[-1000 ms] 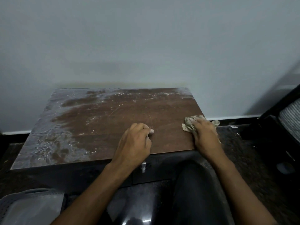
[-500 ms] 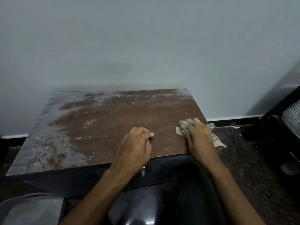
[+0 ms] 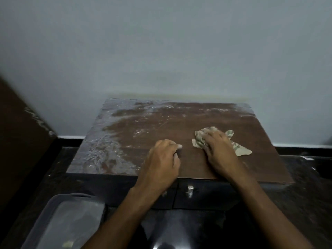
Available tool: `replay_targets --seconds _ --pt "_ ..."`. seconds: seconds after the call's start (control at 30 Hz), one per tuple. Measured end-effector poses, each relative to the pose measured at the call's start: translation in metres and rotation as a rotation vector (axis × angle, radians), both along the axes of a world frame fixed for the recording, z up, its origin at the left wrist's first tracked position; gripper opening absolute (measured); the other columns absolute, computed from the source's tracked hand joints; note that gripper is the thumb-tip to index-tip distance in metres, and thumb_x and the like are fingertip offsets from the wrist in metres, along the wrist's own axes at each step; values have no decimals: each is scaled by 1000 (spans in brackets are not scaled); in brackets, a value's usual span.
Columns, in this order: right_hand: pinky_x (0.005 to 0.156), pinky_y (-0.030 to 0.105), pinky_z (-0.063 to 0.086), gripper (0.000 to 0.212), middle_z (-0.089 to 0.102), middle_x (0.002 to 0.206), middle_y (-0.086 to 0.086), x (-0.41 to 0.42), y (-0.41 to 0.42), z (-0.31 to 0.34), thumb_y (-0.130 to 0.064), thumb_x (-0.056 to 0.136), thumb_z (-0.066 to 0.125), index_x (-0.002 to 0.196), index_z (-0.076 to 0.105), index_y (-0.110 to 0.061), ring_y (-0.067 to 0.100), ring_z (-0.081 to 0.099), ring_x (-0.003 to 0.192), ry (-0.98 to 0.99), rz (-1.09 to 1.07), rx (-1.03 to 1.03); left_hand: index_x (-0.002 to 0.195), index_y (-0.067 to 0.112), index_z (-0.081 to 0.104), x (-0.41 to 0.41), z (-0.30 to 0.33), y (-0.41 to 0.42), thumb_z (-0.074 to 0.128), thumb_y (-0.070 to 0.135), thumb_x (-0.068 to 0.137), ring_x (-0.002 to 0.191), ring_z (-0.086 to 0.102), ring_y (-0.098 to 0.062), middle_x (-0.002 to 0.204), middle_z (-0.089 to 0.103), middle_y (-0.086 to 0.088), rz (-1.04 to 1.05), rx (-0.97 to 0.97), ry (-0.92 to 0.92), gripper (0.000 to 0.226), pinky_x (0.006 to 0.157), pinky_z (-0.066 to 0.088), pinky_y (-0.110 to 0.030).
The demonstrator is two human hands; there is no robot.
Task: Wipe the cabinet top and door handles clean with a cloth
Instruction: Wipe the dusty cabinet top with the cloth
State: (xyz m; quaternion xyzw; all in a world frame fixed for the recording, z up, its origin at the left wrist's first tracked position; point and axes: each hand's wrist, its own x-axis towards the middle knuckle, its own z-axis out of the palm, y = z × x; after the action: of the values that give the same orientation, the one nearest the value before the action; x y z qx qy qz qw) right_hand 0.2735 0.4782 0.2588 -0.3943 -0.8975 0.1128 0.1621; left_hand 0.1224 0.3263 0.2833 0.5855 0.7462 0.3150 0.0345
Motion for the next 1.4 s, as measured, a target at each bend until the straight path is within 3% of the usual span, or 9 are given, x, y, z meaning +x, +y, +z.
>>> replay_targets --seconds 0.2,0.3,0.4,0.6,0.73,0.87,1.03,1.33,1.4 --pt "116 44 34 48 57 140 1 -84 -84 -22 -37 97 36 134 60 -16 27 45 138 3 382 -12 114 13 65 -23 5 -30 48 11 90 102 51 -8 107 59 5 188 19 -69 30 92 47 -26" --pt "116 49 36 56 58 142 6 -119 -90 -16 -40 94 33 132 62 -14 30 46 139 5 411 -6 117 14 67 -46 6 -43 50 10 89 108 52 -11 114 61 3 287 4 -79 33 97 42 -20" --pt "114 53 37 65 53 147 9 -132 -94 -6 -45 92 26 137 59 -12 35 41 142 -5 393 -74 117 16 66 -66 4 -52 51 14 89 110 54 -15 115 62 2 343 -12 -64 31 99 46 -31" --pt "104 53 48 48 59 141 5 -96 -112 -10 -32 99 36 136 60 -14 36 50 133 41 527 -4 116 14 68 -79 -5 -75 54 15 90 110 54 -14 110 63 3 342 -21 -21 30 98 47 -35" --pt "110 54 42 69 58 141 10 -147 -107 -2 -57 95 29 135 61 -11 38 47 135 -4 530 -39 117 10 65 -85 -9 -80 51 15 88 110 52 -18 114 62 -2 398 -51 -5 33 99 46 -35" --pt "115 54 34 73 50 149 11 -182 -108 1 -52 89 22 142 53 -12 37 37 142 -77 517 -92 121 8 65 -98 -7 -88 51 16 87 118 53 -23 122 63 -5 469 -55 -4 37 104 45 -40" --pt "109 50 45 44 56 143 5 -134 -137 -9 -26 98 40 136 59 -14 35 48 135 27 648 -20 114 13 70 -105 -7 -104 51 15 89 111 54 -15 113 66 1 487 -13 -21 32 99 47 -33" --pt "112 56 38 68 52 147 13 -220 -137 -1 -49 92 28 142 55 -12 39 41 139 -88 632 -56 121 9 66 -123 -9 -122 47 18 86 112 54 -20 119 65 -2 593 -18 -40 41 100 47 -40" --pt "113 55 37 61 48 151 9 -211 -149 -2 -38 94 29 146 50 -15 36 37 142 -82 657 -59 117 9 68 -130 -9 -128 47 17 86 110 55 -20 117 66 -2 625 -4 -39 39 98 48 -39"
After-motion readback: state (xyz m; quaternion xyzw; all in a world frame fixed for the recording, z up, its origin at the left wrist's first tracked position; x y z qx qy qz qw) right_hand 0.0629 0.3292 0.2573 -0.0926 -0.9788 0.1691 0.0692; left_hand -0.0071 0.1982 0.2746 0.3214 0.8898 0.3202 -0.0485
